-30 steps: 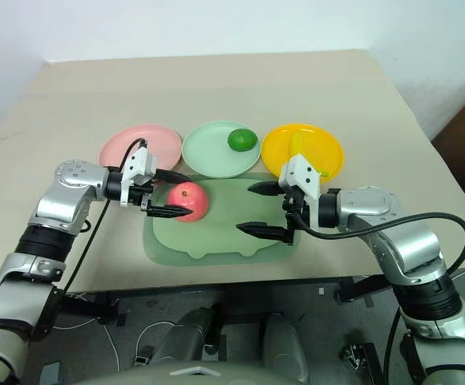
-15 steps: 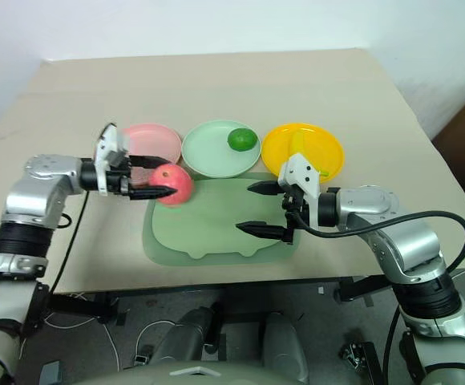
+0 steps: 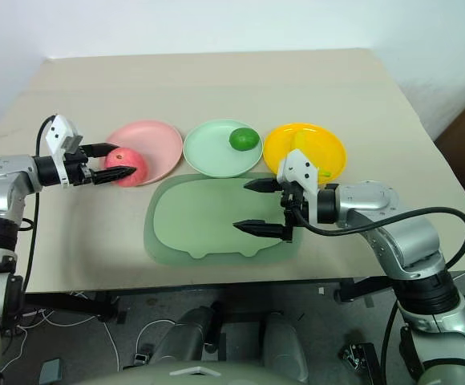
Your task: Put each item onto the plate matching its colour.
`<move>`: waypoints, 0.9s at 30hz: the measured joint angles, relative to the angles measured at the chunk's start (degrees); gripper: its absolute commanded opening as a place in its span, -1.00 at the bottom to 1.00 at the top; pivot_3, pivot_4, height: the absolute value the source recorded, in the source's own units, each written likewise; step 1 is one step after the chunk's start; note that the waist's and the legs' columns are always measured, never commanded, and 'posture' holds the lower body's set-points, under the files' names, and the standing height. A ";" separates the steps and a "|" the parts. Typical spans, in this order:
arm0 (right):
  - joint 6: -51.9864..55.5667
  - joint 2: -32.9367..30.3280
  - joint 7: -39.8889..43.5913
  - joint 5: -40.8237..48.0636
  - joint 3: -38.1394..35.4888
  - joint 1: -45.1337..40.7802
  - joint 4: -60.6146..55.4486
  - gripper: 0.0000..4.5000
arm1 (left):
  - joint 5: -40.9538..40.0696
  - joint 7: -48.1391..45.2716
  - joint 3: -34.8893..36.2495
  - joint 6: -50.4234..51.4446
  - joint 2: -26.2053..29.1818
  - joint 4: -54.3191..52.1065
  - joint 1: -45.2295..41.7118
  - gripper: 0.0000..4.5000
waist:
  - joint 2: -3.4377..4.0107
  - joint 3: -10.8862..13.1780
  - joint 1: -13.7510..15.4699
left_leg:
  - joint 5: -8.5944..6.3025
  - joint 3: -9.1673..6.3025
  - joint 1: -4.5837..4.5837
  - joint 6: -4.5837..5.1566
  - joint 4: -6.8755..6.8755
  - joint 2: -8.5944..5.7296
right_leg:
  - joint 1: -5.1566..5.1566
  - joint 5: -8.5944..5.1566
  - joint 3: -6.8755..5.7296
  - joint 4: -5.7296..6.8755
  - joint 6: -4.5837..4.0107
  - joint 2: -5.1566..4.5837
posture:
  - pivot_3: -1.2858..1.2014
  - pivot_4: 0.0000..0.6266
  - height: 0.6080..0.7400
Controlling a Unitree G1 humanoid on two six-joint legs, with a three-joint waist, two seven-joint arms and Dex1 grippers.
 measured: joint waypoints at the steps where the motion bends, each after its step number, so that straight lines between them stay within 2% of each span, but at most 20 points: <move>1: 0.00 0.05 0.01 0.00 0.00 -0.14 0.02 1.00 | 0.22 1.35 0.14 -1.17 -0.66 0.99 -0.01 0.66 | 0.00 0.00 -0.01 | 0.00 0.00 -0.02 0.00 0.01 0.00 | 0.00 0.02 0.00 0.00 0.03 0.00 | 0.03 -0.52 0.95; 7: 0.09 0.09 0.04 0.01 0.00 -0.19 0.02 1.00 | 2.45 7.65 0.56 -6.87 -3.13 7.06 -1.23 0.66 | -0.05 0.02 -0.22 | 0.01 0.01 -0.12 0.00 0.02 0.00 | -0.10 0.04 0.00 0.05 0.06 0.02 | 0.03 -0.52 0.95; 14: 0.11 0.35 -0.03 0.06 0.00 -0.16 -0.02 1.00 | 4.39 10.56 0.53 -10.40 -4.01 12.62 -4.28 0.66 | -0.05 0.02 -0.21 | 0.01 0.02 -0.12 0.00 0.10 -0.01 | -0.08 0.07 0.00 0.10 0.11 0.03 | 0.03 -0.52 0.95; 16: 0.11 0.55 -0.05 0.07 0.00 -0.16 -0.02 1.00 | 4.93 10.88 0.53 -10.83 -4.01 13.91 -5.24 0.99 | -0.05 0.02 -0.22 | 0.01 0.02 -0.12 0.01 0.12 -0.02 | -0.08 0.08 0.00 0.10 0.14 0.03 | 0.03 -0.52 0.95; 24: 0.11 0.90 -0.11 0.07 0.00 -0.14 -0.04 1.00 | 4.88 10.22 1.03 -11.64 -4.02 14.75 -7.28 0.99 | -0.06 0.02 -0.25 | 0.01 0.02 -0.13 0.01 0.12 -0.02 | -0.05 0.09 0.00 0.11 0.15 0.03 | 0.03 -0.52 0.95; 27: 0.11 0.87 -0.04 0.08 -0.01 -0.12 -0.05 1.00 | 3.11 7.20 1.76 -10.63 -3.99 11.39 -7.13 0.99 | -0.07 0.03 -0.29 | 0.01 0.02 -0.16 0.01 0.13 -0.02 | 0.03 0.09 0.00 0.12 0.14 0.03 | 0.03 -0.52 0.95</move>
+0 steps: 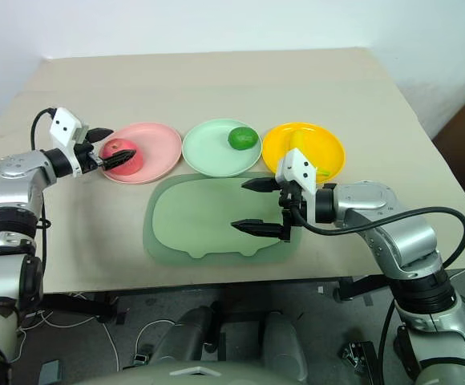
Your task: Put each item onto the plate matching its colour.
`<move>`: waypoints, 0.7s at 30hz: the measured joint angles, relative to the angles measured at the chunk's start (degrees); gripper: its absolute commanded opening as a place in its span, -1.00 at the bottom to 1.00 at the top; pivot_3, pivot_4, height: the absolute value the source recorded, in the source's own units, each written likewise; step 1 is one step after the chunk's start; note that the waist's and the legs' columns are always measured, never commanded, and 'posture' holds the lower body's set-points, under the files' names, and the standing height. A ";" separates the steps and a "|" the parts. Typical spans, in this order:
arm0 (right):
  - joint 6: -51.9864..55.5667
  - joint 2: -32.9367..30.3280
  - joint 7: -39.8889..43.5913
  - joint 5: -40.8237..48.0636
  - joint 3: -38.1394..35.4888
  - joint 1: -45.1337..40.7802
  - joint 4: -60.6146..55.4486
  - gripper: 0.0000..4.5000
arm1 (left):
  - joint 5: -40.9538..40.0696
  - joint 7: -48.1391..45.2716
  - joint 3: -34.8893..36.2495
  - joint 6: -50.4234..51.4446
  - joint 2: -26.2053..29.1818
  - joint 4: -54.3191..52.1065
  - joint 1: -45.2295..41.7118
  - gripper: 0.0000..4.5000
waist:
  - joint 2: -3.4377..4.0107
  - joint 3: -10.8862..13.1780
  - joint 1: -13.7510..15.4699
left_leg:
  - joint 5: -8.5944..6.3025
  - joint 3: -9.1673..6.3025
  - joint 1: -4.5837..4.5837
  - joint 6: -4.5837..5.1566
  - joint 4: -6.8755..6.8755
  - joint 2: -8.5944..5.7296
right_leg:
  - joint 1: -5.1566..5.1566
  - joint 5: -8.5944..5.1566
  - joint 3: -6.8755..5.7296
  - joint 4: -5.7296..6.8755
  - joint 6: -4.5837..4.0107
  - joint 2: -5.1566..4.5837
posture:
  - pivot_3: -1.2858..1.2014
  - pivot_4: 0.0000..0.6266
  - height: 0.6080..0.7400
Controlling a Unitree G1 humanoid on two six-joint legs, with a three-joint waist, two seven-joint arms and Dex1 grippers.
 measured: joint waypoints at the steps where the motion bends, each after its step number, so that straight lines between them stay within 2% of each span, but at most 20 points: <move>1: 0.00 -0.05 0.11 0.04 -0.03 0.01 0.00 1.00 | -0.91 -1.03 0.39 1.20 0.12 -1.86 0.27 0.99 | 0.00 0.00 0.00 | 0.00 0.00 0.00 0.00 0.00 0.00 | 0.03 0.00 0.00 0.00 0.00 0.00 | 0.03 -0.52 0.95; 5: -0.02 -1.28 0.95 0.33 -0.55 0.33 0.22 1.00 | -4.47 -5.36 1.87 6.44 2.92 -11.39 4.42 0.99 | 0.01 0.00 -0.43 | 0.00 0.01 0.01 0.00 -0.04 0.02 | 0.03 0.00 0.03 0.00 -0.01 0.00 | 0.03 -0.52 0.95; 14: -2.32 -6.29 5.18 -0.46 -3.37 0.42 6.74 1.00 | -12.30 -13.33 9.79 14.46 12.71 -26.97 21.89 0.99 | 0.05 0.01 0.00 | -0.02 0.01 0.05 -0.02 -0.04 0.05 | -0.16 -0.02 0.05 -0.05 -0.12 -0.02 | 0.03 -0.52 0.95; 21: -6.54 -9.01 8.84 -1.92 -7.13 0.35 14.26 1.00 | -13.17 -13.20 13.88 11.85 13.19 -30.44 33.41 0.99 | 0.07 0.02 0.00 | -0.05 0.04 -0.07 -0.05 -0.12 0.05 | -0.31 -0.08 0.09 -0.12 -0.23 -0.05 | 0.03 -0.52 0.95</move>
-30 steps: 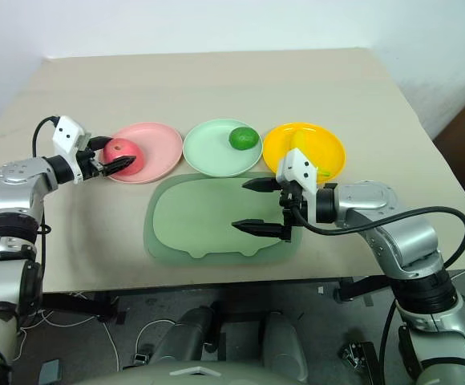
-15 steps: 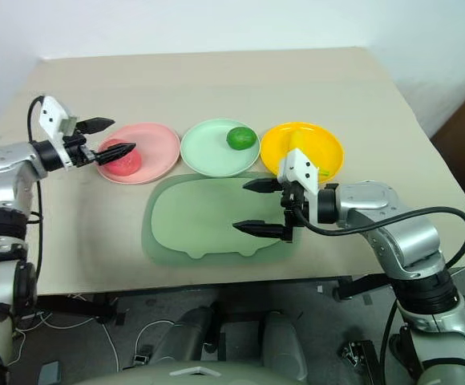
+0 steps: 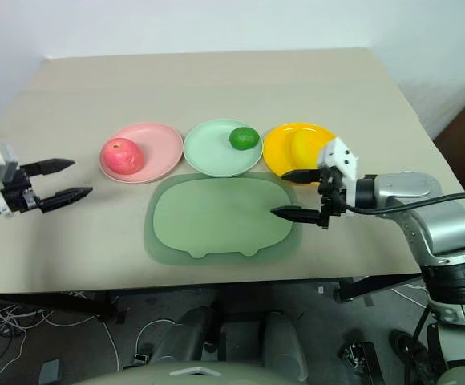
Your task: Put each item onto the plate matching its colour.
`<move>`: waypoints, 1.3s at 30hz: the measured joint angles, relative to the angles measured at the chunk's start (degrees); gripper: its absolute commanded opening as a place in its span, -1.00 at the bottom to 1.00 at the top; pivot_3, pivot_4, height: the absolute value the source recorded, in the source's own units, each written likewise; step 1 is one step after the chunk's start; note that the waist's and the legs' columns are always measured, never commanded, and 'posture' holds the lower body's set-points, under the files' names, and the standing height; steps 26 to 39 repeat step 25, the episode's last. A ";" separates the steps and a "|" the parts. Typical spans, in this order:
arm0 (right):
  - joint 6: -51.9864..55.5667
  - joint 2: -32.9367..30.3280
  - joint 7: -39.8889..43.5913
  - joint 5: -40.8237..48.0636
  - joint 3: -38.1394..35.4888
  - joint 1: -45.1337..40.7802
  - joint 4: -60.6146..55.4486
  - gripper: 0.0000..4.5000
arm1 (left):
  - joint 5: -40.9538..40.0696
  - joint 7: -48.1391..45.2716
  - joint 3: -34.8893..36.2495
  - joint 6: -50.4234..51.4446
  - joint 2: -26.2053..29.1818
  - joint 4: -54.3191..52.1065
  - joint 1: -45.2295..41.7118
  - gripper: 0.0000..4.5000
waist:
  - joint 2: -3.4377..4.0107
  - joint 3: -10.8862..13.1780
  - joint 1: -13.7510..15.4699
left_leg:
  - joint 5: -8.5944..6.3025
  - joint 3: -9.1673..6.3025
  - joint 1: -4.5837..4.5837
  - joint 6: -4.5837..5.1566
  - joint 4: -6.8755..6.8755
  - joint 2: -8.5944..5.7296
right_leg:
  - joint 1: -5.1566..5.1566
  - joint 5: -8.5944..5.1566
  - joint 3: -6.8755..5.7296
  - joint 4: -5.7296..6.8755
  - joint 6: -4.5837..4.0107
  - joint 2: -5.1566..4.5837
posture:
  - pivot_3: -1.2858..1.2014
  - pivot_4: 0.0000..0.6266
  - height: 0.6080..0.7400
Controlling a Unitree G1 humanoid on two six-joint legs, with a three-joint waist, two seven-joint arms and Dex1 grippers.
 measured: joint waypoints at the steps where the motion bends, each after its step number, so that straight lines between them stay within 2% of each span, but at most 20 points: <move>1: -0.49 -0.88 0.72 -0.16 -0.21 0.03 0.96 1.00 | -0.01 0.01 0.22 -0.17 0.00 -0.54 1.46 0.99 | 0.01 0.00 0.00 | 0.01 0.01 -0.01 0.02 -0.02 0.00 | -0.02 0.03 0.00 0.00 0.05 0.00 | 0.03 -0.52 0.95; 7: -6.37 -3.23 3.74 -2.40 -3.03 1.05 7.92 1.00 | -1.28 -0.64 3.64 -3.24 -1.05 -3.16 9.72 0.99 | 0.04 0.02 -0.01 | -0.03 0.03 -0.01 -0.05 -0.06 0.01 | -0.04 -0.03 0.01 0.00 -0.05 -0.01 | 0.03 -0.52 0.95; 15: -12.89 -3.24 5.30 -3.32 -7.03 4.11 14.01 1.00 | -2.53 -2.25 5.61 -7.58 -1.57 -3.63 13.40 0.99 | 0.04 0.01 0.10 | -0.05 0.05 -0.01 -0.08 -0.05 0.01 | -0.04 -0.03 0.02 -0.02 -0.08 -0.01 | 0.03 -0.52 0.95; 22: -16.00 -3.24 5.85 -3.28 -10.02 6.07 16.52 1.00 | -4.00 -1.23 5.65 -6.95 -3.34 -6.51 14.37 0.99 | 0.12 0.01 -0.13 | -0.05 0.05 -0.01 -0.08 -0.05 0.02 | -0.04 -0.03 0.03 0.00 -0.08 0.00 | 0.03 -0.52 0.95; 25: -17.30 -3.19 5.75 -3.29 -11.11 6.52 17.13 1.00 | -5.69 -0.05 5.69 -5.35 -5.76 -8.51 15.11 0.99 | 0.14 0.00 -0.07 | -0.02 0.06 -0.01 -0.03 -0.05 0.02 | -0.04 -0.02 0.03 0.00 -0.05 0.00 | 0.03 -0.52 0.95; 39: -17.30 -3.19 5.75 -3.29 -11.11 6.52 17.13 1.00 | -5.69 -0.05 5.69 -5.35 -5.76 -8.51 15.11 0.99 | 0.14 0.00 -0.07 | -0.02 0.06 -0.01 -0.03 -0.05 0.02 | -0.04 -0.02 0.03 0.00 -0.05 0.00 | 0.03 -0.52 0.95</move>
